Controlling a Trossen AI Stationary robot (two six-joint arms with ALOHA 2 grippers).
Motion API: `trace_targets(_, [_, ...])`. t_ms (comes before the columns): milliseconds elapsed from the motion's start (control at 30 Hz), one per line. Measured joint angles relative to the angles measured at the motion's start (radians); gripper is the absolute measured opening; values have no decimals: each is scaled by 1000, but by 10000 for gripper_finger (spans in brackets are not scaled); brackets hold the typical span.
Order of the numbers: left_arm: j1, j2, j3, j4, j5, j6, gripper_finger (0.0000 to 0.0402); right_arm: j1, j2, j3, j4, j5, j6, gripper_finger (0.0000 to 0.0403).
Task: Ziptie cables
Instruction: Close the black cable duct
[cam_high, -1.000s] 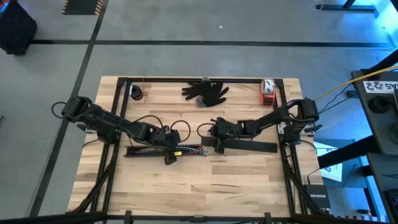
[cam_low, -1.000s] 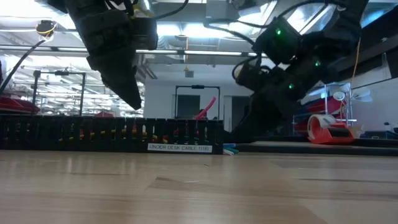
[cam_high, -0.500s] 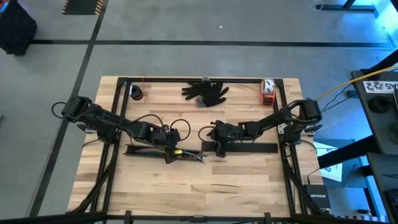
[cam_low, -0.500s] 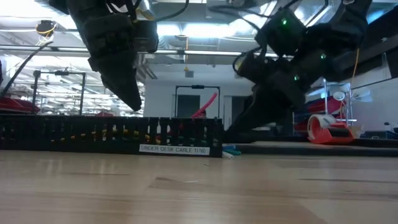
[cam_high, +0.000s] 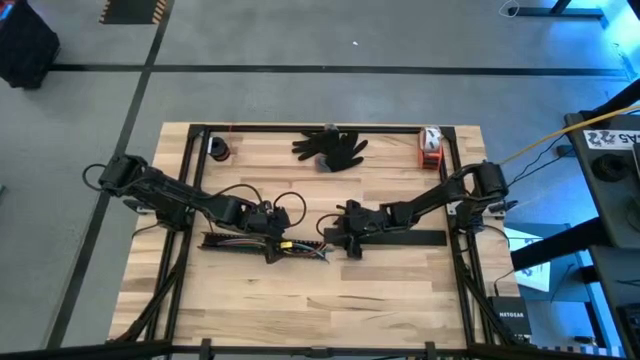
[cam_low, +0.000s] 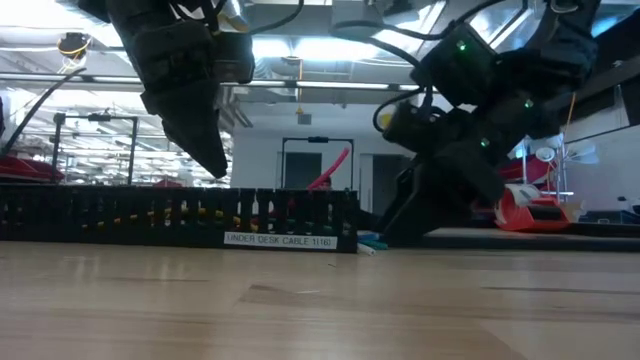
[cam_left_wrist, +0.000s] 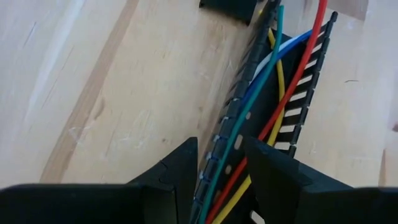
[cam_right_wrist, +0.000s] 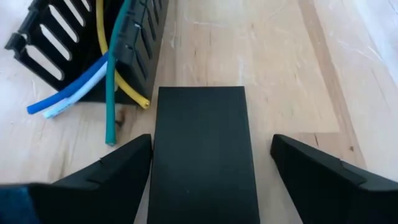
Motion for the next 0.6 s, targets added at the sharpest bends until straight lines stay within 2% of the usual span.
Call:
trace_targets(200, [0,0,0,1,0,-3,131,0,4,0,-14,-7,-1,318])
trace_targets(300, [0,0,0,5,-2,-1,131,0,5,0,-16,-9,-1,288])
trace_targets(467, [0,0,0,20,-3,-2,131,-1,6,0,-18,-11,-3,215])
trace_targets(600, [0,0,0,83,-3,3,131,-1,5,0,-17,-11,-3,213])
